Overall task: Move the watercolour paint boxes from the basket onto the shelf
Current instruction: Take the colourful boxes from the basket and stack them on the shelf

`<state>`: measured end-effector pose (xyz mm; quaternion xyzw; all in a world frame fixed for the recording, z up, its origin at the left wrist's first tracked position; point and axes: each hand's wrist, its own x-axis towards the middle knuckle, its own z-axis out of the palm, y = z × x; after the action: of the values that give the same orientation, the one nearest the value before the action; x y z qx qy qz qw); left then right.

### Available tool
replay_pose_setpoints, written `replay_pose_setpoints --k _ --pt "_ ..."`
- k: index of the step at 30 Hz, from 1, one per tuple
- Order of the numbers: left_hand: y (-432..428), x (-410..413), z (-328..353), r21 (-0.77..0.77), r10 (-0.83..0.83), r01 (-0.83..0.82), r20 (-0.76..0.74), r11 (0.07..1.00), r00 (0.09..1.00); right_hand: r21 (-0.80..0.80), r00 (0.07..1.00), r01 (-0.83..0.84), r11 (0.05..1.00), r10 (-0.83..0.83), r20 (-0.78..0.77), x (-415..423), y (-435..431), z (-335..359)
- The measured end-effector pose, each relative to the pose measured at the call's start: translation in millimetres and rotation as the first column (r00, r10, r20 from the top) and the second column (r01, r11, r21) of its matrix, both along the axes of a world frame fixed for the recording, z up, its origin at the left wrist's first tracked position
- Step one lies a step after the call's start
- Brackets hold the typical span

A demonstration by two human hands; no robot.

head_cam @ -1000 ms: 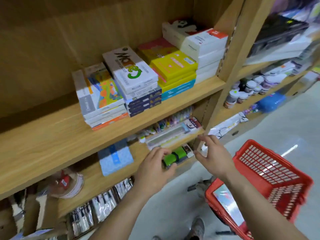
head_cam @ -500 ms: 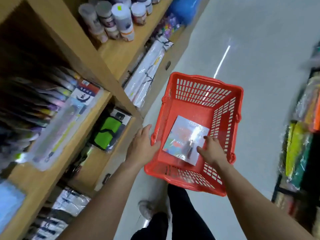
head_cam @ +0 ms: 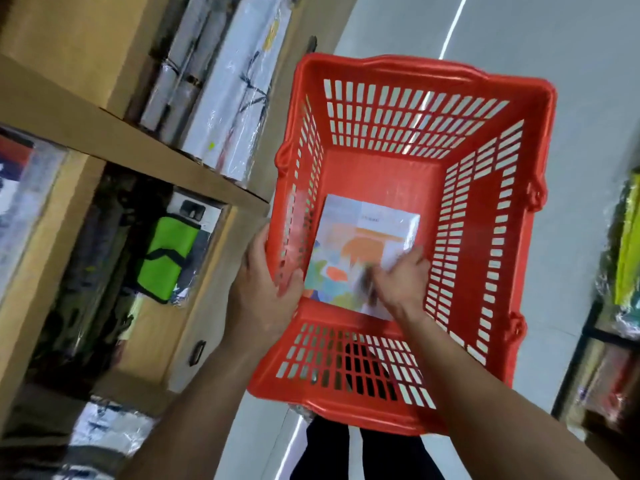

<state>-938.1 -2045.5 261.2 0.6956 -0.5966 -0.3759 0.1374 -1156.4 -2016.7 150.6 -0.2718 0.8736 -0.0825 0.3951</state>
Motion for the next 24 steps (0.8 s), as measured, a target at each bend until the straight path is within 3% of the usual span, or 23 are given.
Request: replay_pose_setpoints --k 8,14,17,20,24 --pt "1.9 -0.6 3.5 0.054 0.006 -0.009 0.044 0.999 0.999 -0.237 0.992 0.011 0.971 0.019 0.124 1.7 -15.9 34.6" --pt "4.0 -0.2 24.9 0.167 -0.048 0.034 0.081 0.985 0.996 -0.381 0.989 -0.125 0.916 0.147 0.03 -2.8 0.7 123.8" --pt "17.0 1.8 56.8 0.146 0.044 -0.056 0.081 0.988 0.996 -0.51 0.985 -0.103 0.854 0.158 0.065 -14.1 19.2 183.2" --pt "43.6 8.4 105.8 0.029 0.137 -0.137 0.005 0.99 0.991 -0.616 0.962 -0.106 0.78 0.237 0.134 -13.7 30.0 248.4" --pt "91.0 33.6 175.2 -0.065 0.162 -0.179 -0.202 0.982 0.966 -0.749 0.915 -0.095 0.656 0.354 0.193 19.6 41.1 334.0"
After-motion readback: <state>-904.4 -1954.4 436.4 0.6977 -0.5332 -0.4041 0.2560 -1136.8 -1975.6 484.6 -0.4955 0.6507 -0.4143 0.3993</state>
